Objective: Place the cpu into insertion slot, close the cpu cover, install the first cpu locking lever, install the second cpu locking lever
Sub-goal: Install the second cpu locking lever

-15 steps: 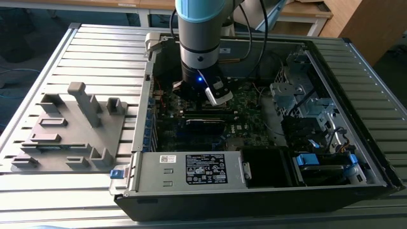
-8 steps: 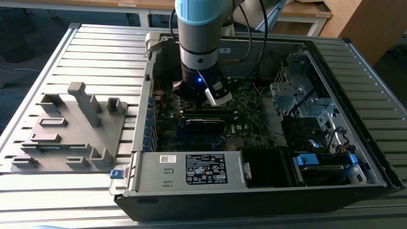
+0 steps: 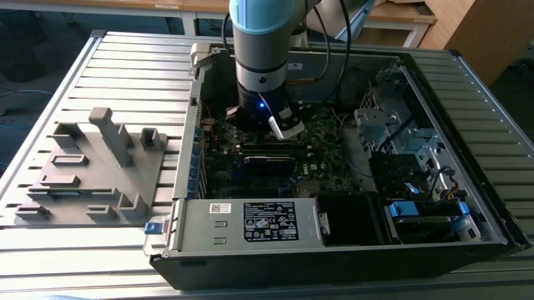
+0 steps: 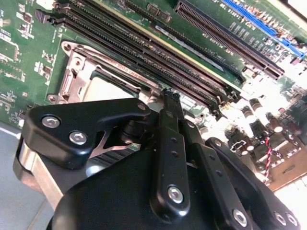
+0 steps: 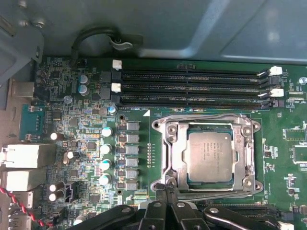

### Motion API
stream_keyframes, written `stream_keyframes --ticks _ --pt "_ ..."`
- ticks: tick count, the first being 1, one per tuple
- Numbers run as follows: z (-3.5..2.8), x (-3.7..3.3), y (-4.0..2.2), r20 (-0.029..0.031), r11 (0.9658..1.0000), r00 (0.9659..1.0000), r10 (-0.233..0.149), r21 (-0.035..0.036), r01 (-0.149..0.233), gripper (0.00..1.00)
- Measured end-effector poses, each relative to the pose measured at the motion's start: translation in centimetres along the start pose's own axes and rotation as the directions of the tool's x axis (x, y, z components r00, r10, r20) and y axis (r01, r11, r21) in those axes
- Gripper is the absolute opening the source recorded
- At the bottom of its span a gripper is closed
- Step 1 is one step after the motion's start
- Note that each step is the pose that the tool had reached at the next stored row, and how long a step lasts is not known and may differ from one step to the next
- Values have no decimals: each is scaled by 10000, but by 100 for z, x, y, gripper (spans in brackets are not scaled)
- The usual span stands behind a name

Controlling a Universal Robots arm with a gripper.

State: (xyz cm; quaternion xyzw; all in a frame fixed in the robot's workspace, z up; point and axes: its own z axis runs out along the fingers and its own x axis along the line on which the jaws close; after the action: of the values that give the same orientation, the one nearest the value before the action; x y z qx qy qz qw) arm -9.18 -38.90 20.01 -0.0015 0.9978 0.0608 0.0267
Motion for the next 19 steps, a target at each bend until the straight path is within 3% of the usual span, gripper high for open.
stream_keyframes --ticks 7,12,19 --pt "13 24 -12 1 10000 10000 3 -66 -3 11" --pt "14 28 -13 3 9998 10000 11 -179 -11 11" --pt "11 15 -28 2 9998 10000 11 -183 -11 11"
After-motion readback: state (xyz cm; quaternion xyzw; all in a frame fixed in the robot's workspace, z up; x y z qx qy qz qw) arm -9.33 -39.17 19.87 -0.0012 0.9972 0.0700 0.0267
